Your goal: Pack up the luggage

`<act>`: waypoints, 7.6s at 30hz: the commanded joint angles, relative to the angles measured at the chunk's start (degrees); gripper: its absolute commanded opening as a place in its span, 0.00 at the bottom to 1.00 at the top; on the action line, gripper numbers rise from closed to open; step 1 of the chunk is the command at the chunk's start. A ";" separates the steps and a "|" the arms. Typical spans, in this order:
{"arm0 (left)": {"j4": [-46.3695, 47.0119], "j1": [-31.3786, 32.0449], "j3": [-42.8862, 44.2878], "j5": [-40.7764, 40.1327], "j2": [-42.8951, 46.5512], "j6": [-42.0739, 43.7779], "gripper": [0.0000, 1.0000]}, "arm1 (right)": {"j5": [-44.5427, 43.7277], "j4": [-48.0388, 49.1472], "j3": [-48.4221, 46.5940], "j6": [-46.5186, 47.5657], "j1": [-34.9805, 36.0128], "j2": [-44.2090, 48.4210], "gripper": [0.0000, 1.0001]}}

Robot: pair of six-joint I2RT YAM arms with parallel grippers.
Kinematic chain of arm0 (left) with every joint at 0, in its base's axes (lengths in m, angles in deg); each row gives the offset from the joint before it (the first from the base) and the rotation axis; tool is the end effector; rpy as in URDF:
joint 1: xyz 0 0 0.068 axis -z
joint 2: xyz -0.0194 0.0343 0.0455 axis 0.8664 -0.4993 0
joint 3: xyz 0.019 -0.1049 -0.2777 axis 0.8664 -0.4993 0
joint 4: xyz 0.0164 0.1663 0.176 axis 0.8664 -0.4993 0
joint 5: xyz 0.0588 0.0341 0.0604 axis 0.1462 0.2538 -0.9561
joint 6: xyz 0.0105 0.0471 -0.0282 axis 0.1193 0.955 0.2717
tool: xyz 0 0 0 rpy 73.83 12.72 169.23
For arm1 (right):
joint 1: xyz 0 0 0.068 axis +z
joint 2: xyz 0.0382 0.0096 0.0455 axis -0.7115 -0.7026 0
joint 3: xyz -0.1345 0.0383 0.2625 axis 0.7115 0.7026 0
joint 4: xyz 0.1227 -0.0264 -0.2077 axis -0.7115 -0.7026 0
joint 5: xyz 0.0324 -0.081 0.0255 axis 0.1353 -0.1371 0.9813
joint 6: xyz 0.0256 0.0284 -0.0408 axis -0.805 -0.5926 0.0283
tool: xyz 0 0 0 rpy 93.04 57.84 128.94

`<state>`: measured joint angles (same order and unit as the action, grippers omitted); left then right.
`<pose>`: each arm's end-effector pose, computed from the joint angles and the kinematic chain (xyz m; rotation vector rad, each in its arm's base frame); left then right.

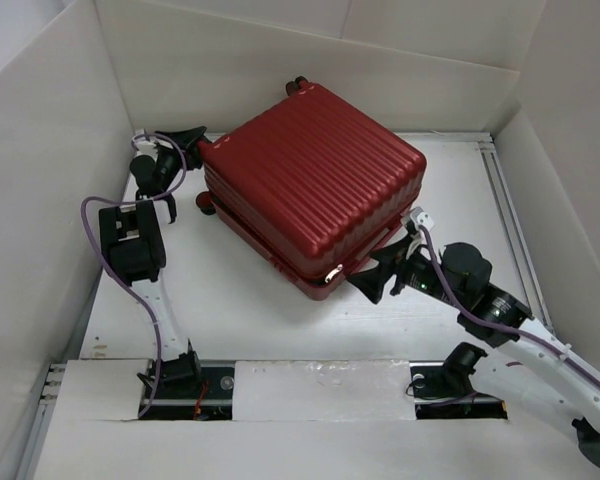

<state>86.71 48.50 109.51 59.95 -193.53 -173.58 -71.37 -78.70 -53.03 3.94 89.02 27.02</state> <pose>0.4489 0.0675 0.2666 -0.6210 1.3423 -1.5509 0.0860 0.0915 0.3406 -0.5519 1.7469 0.9203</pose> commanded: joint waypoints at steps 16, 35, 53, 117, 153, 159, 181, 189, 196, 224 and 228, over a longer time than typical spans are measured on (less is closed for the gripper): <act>-0.74 -0.14 3.52 6.80 29.61 5.20 0.00 | -15.38 -0.18 10.15 -11.46 1.16 3.84 0.97; -16.29 -1.19 26.29 5.75 24.59 2.38 0.00 | -15.21 3.16 10.24 -10.76 1.16 -4.17 0.96; 1.37 -1.72 3.25 7.86 27.68 -1.92 0.00 | -7.38 27.31 15.08 -7.33 1.69 -9.69 0.68; -7.58 -4.88 -8.26 3.99 32.24 8.97 0.00 | -57.59 21.00 15.25 -16.31 17.16 -5.21 0.58; -7.25 -8.49 -5.62 4.34 18.35 3.02 0.00 | -0.81 34.03 11.30 12.80 -11.04 -17.61 0.59; -7.85 -6.82 -3.77 5.40 25.21 -0.69 0.00 | 7.02 34.52 10.59 13.59 -11.58 -20.95 0.59; -16.13 -9.19 -13.87 5.31 24.95 8.37 0.00 | 35.32 43.59 9.36 13.58 -24.24 -34.83 0.62; -17.35 -9.19 -14.40 5.31 23.19 10.91 0.00 | 35.25 45.87 11.29 14.20 -23.44 -35.98 0.67; -21.74 -9.19 -11.33 4.17 20.91 13.73 0.00 | 36.20 47.54 12.08 12.54 -25.91 -36.60 0.65; -12.96 -9.19 -19.15 1.79 22.48 11.88 0.00 | 24.30 44.22 21.74 2.52 -11.33 -22.91 0.00; -14.27 -8.49 -20.73 0.56 24.77 12.93 0.00 | 11.92 35.70 22.28 0.58 -2.19 -14.56 0.00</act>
<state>70.25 39.84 89.84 60.43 -173.29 -161.84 -55.22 -37.87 -30.84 8.27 79.84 7.19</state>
